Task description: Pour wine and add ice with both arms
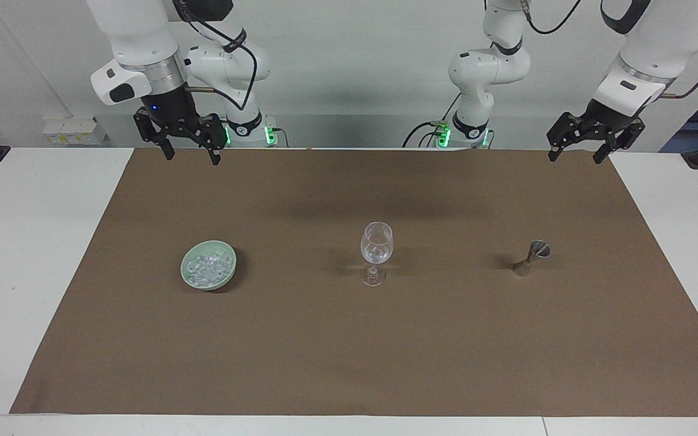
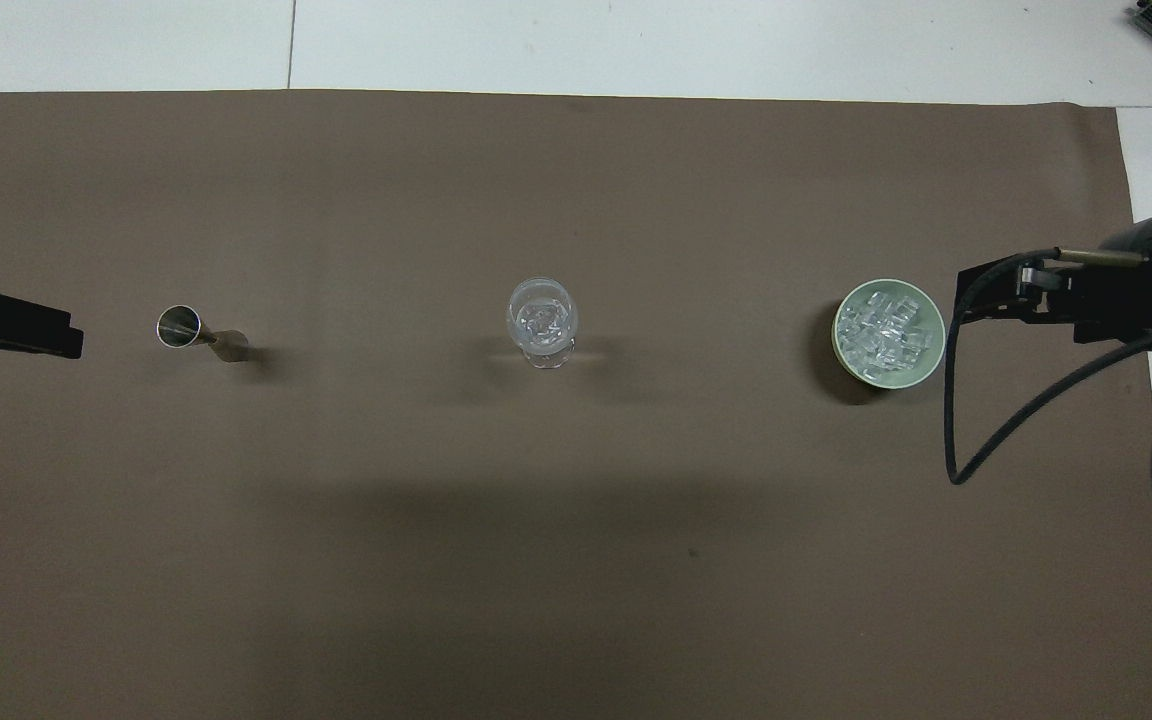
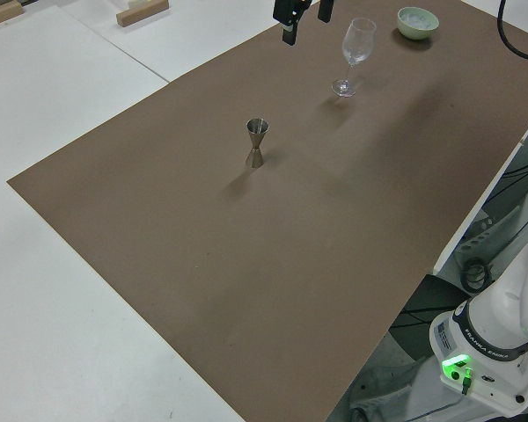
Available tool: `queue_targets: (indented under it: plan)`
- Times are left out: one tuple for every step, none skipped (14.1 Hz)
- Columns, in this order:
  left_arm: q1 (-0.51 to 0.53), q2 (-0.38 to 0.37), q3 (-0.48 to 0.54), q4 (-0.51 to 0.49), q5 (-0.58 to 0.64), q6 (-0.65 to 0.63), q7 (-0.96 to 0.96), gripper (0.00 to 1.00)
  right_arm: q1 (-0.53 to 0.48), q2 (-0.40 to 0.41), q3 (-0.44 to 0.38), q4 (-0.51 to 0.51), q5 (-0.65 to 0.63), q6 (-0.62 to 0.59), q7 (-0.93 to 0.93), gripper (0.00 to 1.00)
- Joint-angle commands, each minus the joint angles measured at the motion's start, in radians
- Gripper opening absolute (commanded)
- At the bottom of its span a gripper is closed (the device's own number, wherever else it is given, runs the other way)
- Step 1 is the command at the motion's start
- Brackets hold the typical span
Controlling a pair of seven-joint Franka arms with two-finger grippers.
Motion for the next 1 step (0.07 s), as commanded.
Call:
queue_targets:
  plan:
    - [0.001, -0.013, 0.004, 0.000, -0.008, -0.002, -0.001, 1.00, 0.004, 0.000, -0.011, 0.007, 0.029, -0.012, -0.027, 1.00]
